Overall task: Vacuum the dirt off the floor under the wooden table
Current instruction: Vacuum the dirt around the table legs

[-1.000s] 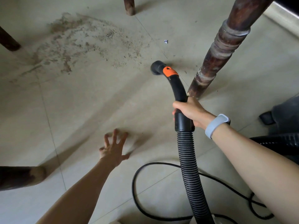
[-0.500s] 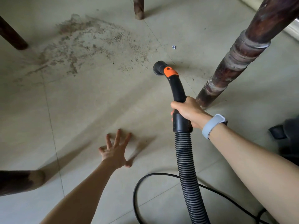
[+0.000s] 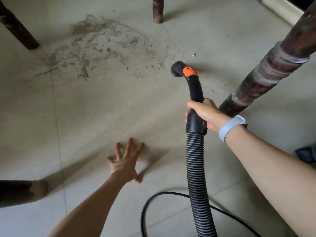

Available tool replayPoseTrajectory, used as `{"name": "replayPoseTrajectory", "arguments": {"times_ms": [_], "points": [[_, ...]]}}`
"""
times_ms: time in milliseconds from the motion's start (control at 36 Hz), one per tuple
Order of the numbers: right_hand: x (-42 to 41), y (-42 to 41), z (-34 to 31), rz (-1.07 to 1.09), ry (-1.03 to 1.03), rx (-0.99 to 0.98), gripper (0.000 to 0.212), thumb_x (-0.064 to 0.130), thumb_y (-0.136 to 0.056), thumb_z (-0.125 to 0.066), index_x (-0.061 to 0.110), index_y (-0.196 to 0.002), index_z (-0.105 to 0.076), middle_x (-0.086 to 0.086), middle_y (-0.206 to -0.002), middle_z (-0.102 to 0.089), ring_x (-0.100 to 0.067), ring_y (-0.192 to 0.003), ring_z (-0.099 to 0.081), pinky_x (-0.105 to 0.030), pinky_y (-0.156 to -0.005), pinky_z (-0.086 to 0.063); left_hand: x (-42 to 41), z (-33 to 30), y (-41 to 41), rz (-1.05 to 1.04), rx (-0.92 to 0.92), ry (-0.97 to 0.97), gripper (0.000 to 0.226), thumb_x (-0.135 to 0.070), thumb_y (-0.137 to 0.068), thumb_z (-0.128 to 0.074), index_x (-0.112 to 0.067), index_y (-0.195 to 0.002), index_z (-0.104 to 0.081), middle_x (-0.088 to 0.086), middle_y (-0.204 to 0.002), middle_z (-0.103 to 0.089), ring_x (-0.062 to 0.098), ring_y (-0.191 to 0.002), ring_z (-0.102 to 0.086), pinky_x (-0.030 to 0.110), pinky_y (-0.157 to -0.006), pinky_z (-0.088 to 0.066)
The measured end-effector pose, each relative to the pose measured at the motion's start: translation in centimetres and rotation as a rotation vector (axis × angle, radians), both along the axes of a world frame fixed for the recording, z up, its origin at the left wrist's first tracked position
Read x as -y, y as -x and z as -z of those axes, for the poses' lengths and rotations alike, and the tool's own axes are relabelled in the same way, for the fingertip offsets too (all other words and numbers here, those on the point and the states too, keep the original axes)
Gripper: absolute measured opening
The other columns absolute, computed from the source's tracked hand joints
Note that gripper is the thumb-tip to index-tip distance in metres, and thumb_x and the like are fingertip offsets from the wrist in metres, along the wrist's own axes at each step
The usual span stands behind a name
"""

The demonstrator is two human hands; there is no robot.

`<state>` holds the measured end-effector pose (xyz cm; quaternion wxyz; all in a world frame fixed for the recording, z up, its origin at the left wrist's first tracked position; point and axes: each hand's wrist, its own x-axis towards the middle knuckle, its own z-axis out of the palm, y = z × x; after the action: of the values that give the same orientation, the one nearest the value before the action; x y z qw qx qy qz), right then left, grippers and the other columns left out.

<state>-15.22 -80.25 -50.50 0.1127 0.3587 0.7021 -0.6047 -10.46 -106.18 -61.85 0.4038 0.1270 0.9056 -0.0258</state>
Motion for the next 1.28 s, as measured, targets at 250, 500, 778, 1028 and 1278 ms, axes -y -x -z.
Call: {"name": "replayPoseTrajectory", "arguments": {"times_ms": [250, 500, 778, 1028, 1278], "points": [[0.2, 2.8, -0.3, -0.101, -0.012, 0.01, 0.011, 0.009, -0.079, -0.058, 0.008, -0.086, -0.05, -0.01, -0.068, -0.061, -0.025, -0.06, -0.059, -0.04, -0.069, -0.054, 0.0, -0.1, 0.0, -0.011, -0.004, -0.005, 0.129, -0.043, -0.065, -0.082, -0.048, -0.142, 0.022, -0.006, -0.149, 0.04, 0.041, -0.137, 0.03, 0.071, -0.106, -0.012], [0.9, 5.3, -0.3, -0.046, 0.024, 0.005, 0.013, 0.01, -0.078, -0.059, 0.009, -0.088, -0.049, -0.013, -0.081, -0.061, -0.028, -0.069, -0.06, -0.047, -0.079, -0.055, -0.1, -0.1, 0.0, -0.012, 0.0, -0.002, 0.13, -0.043, -0.065, -0.081, -0.048, -0.141, 0.024, -0.006, -0.148, 0.041, 0.041, -0.137, 0.031, 0.069, -0.106, -0.015], [0.6, 6.5, -1.3, -0.074, 0.104, 0.03, 0.023, 0.01, -0.082, -0.059, 0.006, -0.102, -0.049, -0.01, -0.077, -0.062, -0.025, -0.067, -0.061, -0.043, -0.078, -0.056, 0.0, 0.0, -0.1, -0.017, -0.003, -0.003, 0.13, -0.04, -0.065, -0.082, -0.048, -0.142, 0.023, -0.007, -0.148, 0.041, 0.04, -0.137, 0.031, 0.069, -0.106, -0.016], [0.7, 5.5, -2.0, -0.137, 0.095, 0.064, 0.013, 0.01, -0.084, -0.058, 0.007, -0.093, -0.049, -0.011, -0.073, -0.062, -0.025, -0.064, -0.06, -0.038, -0.067, -0.054, 0.2, 0.2, 0.0, -0.03, -0.004, -0.019, 0.131, -0.04, -0.065, -0.082, -0.051, -0.14, 0.025, -0.011, -0.141, 0.046, 0.039, -0.137, 0.032, 0.069, -0.107, -0.013], [0.7, 2.5, -2.6, -0.148, 0.156, 0.098, 0.013, 0.009, -0.086, -0.057, 0.006, -0.095, -0.049, -0.011, -0.072, -0.061, -0.025, -0.059, -0.06, -0.029, -0.051, -0.054, 0.0, 0.0, -0.1, -0.024, -0.013, -0.02, 0.131, -0.042, -0.064, -0.083, -0.05, -0.141, 0.022, -0.008, -0.149, 0.04, 0.04, -0.137, 0.031, 0.07, -0.106, -0.012]]}}
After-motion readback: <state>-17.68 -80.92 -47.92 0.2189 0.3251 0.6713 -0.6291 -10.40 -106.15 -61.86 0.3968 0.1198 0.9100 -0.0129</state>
